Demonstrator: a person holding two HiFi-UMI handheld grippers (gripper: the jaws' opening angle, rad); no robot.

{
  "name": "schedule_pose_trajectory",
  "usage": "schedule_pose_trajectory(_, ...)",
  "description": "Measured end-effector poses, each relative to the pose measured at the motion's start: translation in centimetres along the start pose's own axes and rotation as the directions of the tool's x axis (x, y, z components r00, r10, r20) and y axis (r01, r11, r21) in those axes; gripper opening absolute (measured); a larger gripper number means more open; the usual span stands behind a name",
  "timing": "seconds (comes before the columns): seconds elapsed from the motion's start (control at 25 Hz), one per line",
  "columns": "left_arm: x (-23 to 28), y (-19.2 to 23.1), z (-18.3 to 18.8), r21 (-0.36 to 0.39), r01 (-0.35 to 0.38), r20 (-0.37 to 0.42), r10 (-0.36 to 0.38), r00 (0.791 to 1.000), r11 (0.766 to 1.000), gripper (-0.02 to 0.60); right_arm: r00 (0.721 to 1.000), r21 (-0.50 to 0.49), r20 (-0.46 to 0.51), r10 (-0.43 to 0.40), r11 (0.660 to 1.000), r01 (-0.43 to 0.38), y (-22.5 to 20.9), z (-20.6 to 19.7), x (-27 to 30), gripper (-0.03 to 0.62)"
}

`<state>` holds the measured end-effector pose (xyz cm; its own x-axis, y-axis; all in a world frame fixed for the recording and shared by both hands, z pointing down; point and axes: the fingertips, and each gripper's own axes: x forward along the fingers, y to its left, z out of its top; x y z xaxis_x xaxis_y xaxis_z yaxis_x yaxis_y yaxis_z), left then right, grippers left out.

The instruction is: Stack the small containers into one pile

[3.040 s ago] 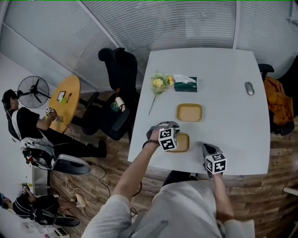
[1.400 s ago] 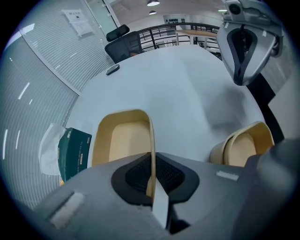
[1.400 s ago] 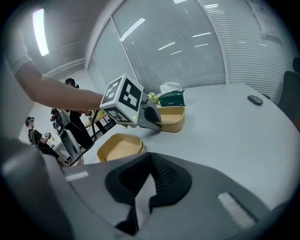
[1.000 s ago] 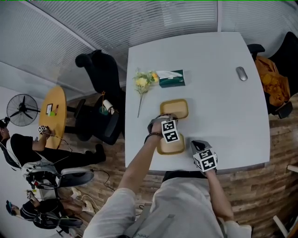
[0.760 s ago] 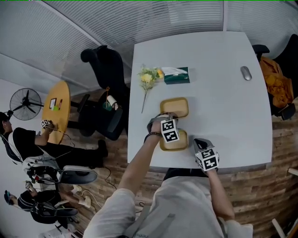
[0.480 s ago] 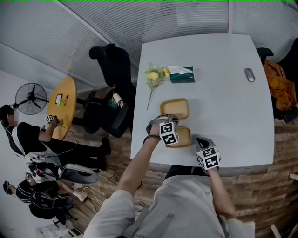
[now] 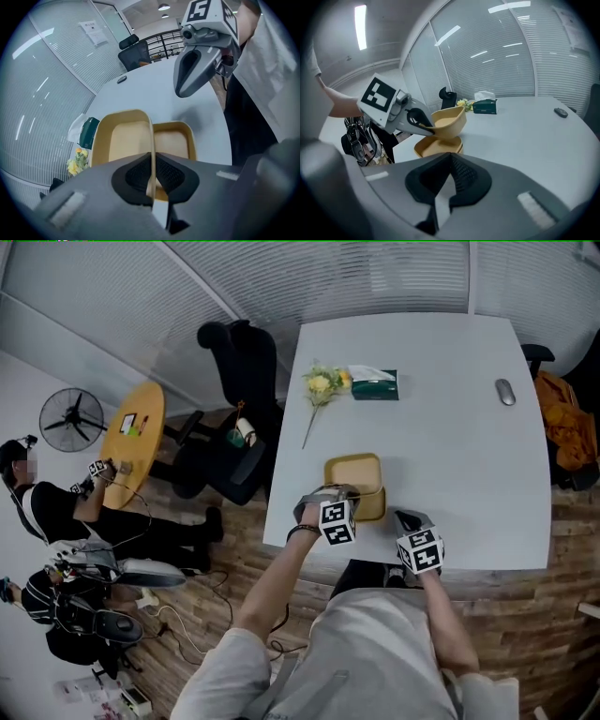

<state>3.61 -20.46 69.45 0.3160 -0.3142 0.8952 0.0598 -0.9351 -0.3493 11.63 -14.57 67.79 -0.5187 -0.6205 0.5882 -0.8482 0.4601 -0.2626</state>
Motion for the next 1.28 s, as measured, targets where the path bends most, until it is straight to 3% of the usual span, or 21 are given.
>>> schedule_pose_trajectory(0.84, -0.1, -7.0, -0.3, 0.049, 0.077, -0.031, -0.075, 0.997, 0.996, 0.018, 1.0, 0.028, 0.004, -0.012, 1.0, 0.012, -0.3, -1.7, -2.5, 0.0)
schedule_pose_trajectory(1.28, 0.1, -7.6, -0.6, 0.009, 0.114, -0.02, -0.114, 0.993, 0.993, 0.021, 1.0, 0.028, 0.001, -0.018, 0.999, 0.018, -0.3, -1.9, -2.6, 0.0)
